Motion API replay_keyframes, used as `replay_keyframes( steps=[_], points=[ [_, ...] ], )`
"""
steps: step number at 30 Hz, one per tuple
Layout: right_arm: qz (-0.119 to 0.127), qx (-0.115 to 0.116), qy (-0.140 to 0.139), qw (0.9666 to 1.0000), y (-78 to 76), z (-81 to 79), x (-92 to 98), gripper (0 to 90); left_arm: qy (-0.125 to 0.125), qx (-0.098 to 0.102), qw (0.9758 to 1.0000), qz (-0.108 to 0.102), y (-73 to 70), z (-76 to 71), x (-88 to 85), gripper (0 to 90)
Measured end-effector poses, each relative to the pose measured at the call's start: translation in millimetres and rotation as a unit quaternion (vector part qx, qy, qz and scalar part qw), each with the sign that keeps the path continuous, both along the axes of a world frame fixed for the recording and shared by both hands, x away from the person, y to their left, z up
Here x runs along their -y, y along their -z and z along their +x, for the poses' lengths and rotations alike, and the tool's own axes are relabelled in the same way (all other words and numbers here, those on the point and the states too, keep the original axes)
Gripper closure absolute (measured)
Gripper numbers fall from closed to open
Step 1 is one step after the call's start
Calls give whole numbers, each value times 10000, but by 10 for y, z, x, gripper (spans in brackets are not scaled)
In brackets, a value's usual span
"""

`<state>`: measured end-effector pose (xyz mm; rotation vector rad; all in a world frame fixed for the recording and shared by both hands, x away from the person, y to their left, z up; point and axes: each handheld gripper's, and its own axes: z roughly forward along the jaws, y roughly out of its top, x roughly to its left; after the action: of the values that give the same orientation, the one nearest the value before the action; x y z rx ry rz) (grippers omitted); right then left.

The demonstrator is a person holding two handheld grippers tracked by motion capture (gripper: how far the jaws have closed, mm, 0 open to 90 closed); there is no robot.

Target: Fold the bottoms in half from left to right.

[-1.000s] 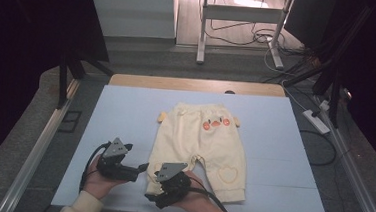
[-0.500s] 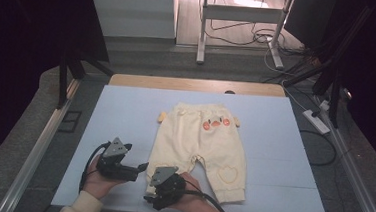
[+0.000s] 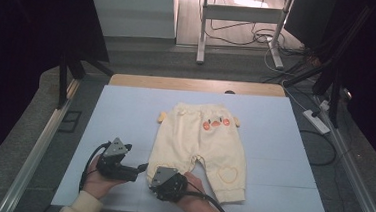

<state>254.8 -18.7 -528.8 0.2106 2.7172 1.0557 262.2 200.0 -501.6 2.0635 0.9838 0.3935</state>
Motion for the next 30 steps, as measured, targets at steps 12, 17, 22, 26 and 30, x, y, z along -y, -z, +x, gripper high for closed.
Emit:
replay_keyframes(
  steps=[12,17,22,26,30],
  points=[
    [284,-142,-32,9995,-81,32,94,776,-20,-15,10000,67,-39,167,113,92],
    [339,-198,-19,9992,-71,35,97,777,-5,-109,9999,8,-68,319,131,96],
    [381,-254,-20,9989,-68,44,107,777,50,-142,9999,85,-80,450,179,103],
    [342,-273,-16,9990,-68,41,98,777,48,-148,9998,133,-94,564,216,109],
    [364,-289,-62,9989,-70,57,104,776,-16,-157,9998,120,-121,687,247,109]
  ],
)
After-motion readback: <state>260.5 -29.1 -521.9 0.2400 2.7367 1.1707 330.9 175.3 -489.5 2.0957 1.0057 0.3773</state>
